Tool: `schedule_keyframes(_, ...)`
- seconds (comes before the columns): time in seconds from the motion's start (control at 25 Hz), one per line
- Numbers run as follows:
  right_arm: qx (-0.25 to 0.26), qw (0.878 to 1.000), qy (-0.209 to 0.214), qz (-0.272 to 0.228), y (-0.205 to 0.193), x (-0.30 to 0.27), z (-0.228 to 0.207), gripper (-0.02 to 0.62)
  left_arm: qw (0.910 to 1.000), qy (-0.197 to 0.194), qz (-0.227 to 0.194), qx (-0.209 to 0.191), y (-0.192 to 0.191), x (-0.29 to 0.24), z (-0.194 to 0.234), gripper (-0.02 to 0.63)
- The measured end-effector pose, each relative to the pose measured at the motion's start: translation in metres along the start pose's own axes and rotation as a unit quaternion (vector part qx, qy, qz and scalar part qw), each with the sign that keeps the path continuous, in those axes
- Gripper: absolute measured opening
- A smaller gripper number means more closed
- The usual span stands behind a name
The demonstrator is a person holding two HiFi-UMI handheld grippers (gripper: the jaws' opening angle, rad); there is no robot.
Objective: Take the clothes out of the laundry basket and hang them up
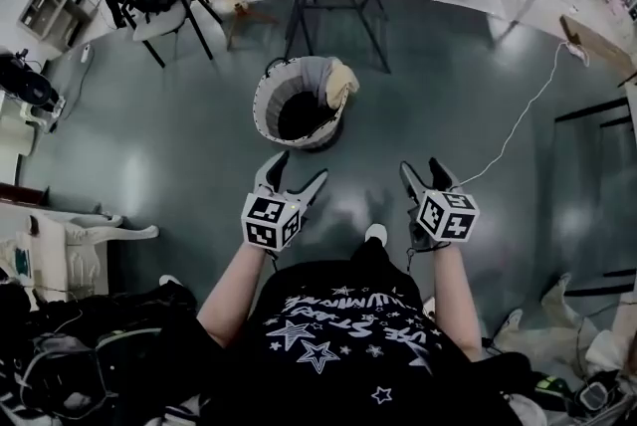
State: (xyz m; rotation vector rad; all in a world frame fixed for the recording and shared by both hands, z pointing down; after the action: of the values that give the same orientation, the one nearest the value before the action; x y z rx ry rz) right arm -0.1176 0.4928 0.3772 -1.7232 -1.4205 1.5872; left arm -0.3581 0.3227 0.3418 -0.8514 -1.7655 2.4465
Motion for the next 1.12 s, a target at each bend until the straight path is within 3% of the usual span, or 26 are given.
schedule_keyframes(0.28, 0.003, 0.997, 0.054, 0.047, 0.001, -0.032, -0.058, 0.302, 0.9981, 0.059, 0.006, 0.017, -0.003, -0.044, -0.018, 0.374)
schedule_keyframes(0.64, 0.026, 0.990, 0.105, 0.093, -0.004, -0.089, -0.070, 0.302, 0.9936, 0.107, 0.013, 0.033, -0.012, -0.068, -0.018, 0.374)
schedule_keyframes(0.88, 0.032, 0.988, 0.104, 0.114, -0.005, -0.120, -0.064, 0.302, 0.9929, 0.108, 0.020, 0.046, -0.016, -0.091, 0.009, 0.374)
schedule_keyframes(1.12, 0.029, 0.988, 0.067, 0.137, 0.010, -0.150, -0.080, 0.302, 0.9942, 0.088, 0.034, 0.052, -0.004, -0.131, 0.045, 0.373)
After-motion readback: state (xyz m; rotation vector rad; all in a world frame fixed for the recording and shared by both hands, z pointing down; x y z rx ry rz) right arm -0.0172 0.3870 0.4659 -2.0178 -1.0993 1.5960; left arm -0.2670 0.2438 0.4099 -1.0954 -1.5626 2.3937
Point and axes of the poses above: the fingertips, and each gripper's own axes: x backward along the fingers, z to its left, y out of its top, the point moved 6 cm from there along x, backward along the fingers, and after that the axes turned 5 degrees about x, right-handed, at the moved point
